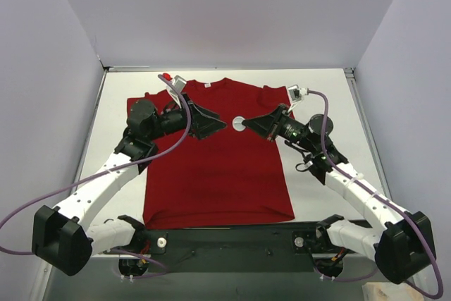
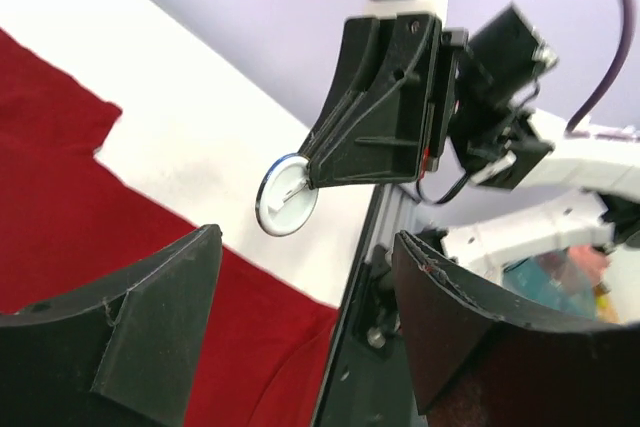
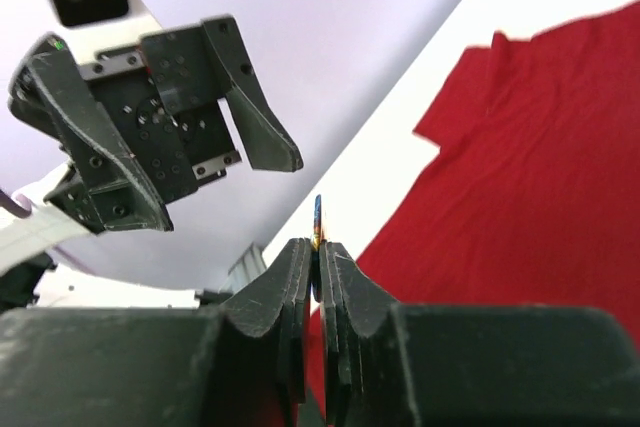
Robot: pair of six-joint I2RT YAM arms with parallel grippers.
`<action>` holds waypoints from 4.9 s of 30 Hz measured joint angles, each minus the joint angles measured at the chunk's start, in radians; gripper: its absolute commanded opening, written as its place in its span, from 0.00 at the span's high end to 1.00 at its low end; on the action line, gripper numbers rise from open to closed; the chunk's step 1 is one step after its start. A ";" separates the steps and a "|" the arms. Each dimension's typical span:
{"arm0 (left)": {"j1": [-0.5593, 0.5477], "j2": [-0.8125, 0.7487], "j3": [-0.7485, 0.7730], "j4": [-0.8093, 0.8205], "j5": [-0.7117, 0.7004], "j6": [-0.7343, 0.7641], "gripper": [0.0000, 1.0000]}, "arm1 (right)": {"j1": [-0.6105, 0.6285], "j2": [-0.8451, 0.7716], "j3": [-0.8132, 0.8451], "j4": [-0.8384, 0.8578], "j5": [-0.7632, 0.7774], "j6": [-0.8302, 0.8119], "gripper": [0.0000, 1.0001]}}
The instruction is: Pin the brooch onto the clothing
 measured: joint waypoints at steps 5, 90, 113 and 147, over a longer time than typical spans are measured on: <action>0.005 0.034 -0.016 0.141 -0.006 -0.136 0.24 | 0.023 -0.029 -0.067 0.145 0.101 0.043 1.00; 0.105 0.136 0.008 0.060 0.251 -0.108 0.22 | 0.023 0.013 -0.017 0.060 -0.037 -0.053 1.00; 0.051 0.252 -0.005 0.324 0.257 -0.306 0.87 | 0.052 0.079 -0.016 0.206 -0.011 0.030 1.00; 0.034 0.122 0.050 -0.024 0.155 -0.007 1.00 | 0.052 0.196 0.043 0.259 -0.122 0.150 0.78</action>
